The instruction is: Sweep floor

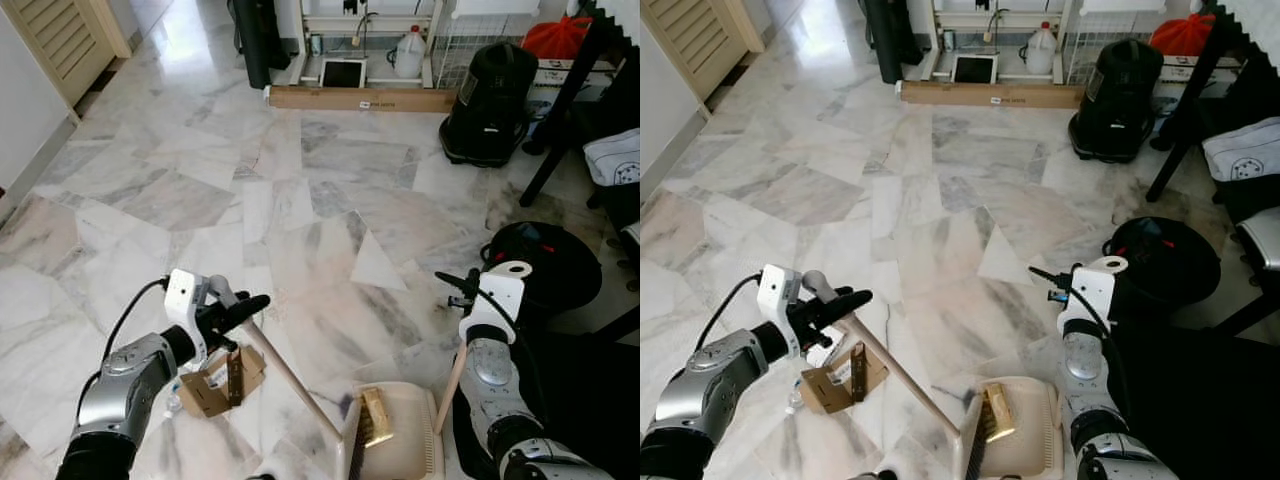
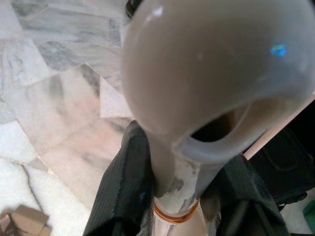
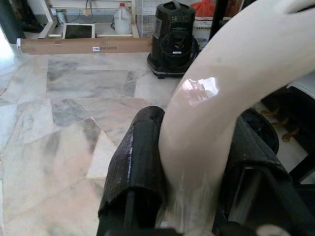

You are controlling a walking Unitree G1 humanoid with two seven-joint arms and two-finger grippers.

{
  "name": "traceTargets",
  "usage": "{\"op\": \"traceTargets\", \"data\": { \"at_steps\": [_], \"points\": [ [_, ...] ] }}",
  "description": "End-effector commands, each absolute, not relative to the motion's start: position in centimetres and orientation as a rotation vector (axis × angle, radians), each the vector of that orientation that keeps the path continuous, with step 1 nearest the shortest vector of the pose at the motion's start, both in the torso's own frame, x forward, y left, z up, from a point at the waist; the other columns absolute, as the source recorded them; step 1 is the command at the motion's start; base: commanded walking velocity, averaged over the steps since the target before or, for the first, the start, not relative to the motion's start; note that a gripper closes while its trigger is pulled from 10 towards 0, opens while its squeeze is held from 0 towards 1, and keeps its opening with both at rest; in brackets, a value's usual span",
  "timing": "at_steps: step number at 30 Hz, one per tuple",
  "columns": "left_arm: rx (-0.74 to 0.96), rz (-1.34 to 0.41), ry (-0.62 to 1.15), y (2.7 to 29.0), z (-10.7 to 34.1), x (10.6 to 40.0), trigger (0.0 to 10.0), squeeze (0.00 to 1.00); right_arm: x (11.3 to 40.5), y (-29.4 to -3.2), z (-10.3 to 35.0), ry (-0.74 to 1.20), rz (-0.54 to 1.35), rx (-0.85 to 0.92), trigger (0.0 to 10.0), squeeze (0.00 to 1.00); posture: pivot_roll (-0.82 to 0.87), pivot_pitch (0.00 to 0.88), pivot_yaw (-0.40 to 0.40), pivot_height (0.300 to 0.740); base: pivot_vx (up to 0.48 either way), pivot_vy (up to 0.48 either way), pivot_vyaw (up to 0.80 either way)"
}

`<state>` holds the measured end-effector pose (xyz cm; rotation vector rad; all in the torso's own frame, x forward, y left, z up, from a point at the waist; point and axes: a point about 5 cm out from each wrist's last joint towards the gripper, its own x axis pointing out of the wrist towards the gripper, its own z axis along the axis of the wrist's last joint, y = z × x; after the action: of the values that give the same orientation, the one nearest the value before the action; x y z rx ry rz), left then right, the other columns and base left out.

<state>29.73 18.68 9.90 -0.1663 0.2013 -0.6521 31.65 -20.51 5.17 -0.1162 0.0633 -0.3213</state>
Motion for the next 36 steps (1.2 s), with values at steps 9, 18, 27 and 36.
{"op": "traceTargets", "data": {
  "at_steps": [9, 18, 27, 36],
  "points": [
    [-0.225, -0.63, 0.105, 17.8, 11.7, 30.4, 10.0, 0.0, 30.0, -19.8, 2.0, 0.245, -0.291, -0.1, 10.0, 0.0, 0.12, 0.164, 0.064, 0.74, 0.0, 0.0, 0.0],
    [-0.251, -0.688, 0.053, 16.2, 13.3, 30.4, 10.0, 0.0, 30.7, -19.4, 2.6, 0.234, -0.28, -0.086, 10.0, 0.0, 0.13, 0.117, 0.056, 0.74, 0.0, 0.0, 0.0],
    [-0.129, -0.548, -0.135, 16.8, 16.5, 31.6, 10.0, 0.0, 31.8, -20.5, 4.2, 0.171, -0.338, 0.014, 10.0, 0.0, 0.11, 0.029, 0.029, 0.74, 0.0, 0.0, 0.0],
    [-0.041, -0.387, -0.295, 17.2, 19.0, 32.8, 10.0, 0.0, 33.0, -21.6, 6.3, 0.089, -0.369, 0.054, 10.0, 0.0, 0.07, 0.0, -0.002, 0.74, 0.0, 0.0, 0.0]
  ]
}}
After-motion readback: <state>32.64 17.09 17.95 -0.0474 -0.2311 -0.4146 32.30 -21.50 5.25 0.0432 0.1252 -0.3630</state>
